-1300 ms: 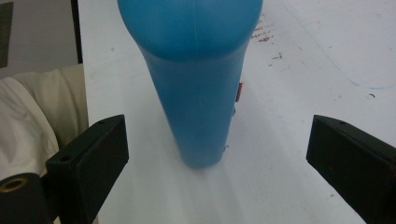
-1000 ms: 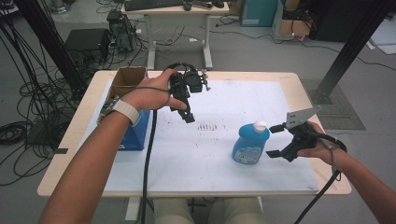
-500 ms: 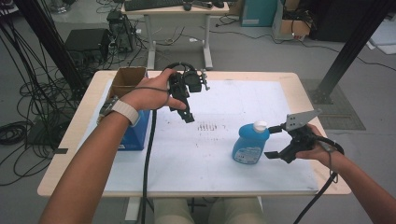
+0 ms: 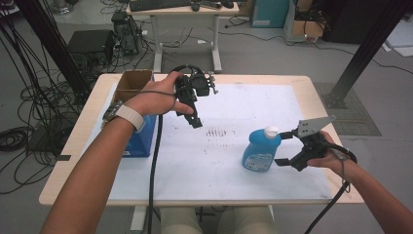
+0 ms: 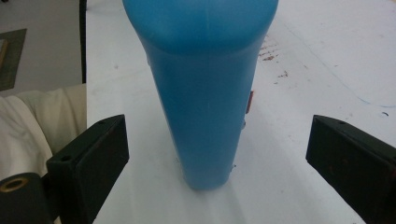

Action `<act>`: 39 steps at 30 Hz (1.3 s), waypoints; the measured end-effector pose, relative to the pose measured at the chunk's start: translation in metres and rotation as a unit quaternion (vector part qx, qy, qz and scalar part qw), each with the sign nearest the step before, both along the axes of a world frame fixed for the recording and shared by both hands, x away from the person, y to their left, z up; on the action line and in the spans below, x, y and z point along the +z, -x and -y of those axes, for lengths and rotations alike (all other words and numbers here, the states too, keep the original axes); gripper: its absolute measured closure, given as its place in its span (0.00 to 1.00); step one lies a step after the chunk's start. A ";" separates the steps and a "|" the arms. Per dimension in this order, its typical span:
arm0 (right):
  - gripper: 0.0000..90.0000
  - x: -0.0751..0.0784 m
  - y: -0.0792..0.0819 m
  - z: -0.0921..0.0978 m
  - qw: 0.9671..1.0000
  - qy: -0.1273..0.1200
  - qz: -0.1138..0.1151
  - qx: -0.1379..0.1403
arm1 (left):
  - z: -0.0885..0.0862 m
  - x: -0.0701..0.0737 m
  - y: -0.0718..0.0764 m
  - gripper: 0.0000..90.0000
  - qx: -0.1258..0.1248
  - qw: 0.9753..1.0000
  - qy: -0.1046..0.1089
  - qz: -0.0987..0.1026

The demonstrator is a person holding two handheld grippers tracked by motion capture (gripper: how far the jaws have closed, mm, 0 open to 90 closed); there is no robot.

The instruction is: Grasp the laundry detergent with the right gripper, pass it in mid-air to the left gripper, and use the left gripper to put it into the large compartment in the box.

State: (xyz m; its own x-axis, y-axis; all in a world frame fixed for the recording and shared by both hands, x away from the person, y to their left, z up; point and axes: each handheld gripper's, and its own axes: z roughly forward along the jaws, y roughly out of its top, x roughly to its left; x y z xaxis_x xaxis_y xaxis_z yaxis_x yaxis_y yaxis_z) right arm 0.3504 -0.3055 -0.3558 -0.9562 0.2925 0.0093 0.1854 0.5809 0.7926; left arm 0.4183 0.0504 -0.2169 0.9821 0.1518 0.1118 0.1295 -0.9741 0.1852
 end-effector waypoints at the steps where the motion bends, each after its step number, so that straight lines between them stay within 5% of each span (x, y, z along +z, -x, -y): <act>1: 0.07 0.000 0.000 0.000 1.000 -0.001 0.001 0.000 | 0.000 0.000 0.000 0.11 -0.001 1.000 0.000 0.000; 39: 0.03 -0.004 -0.001 -0.002 1.000 -0.005 -0.003 -0.001 | -0.003 0.000 -0.001 0.11 0.003 1.000 0.002 0.001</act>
State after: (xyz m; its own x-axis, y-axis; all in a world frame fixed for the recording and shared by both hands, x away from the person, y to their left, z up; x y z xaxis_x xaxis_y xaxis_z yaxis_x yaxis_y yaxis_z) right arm 0.3517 -0.3036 -0.3599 -0.9556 0.2940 0.0183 0.1914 0.5725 0.7972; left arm 0.4189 0.0538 -0.2165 0.9812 0.1573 0.1122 0.1342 -0.9726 0.1900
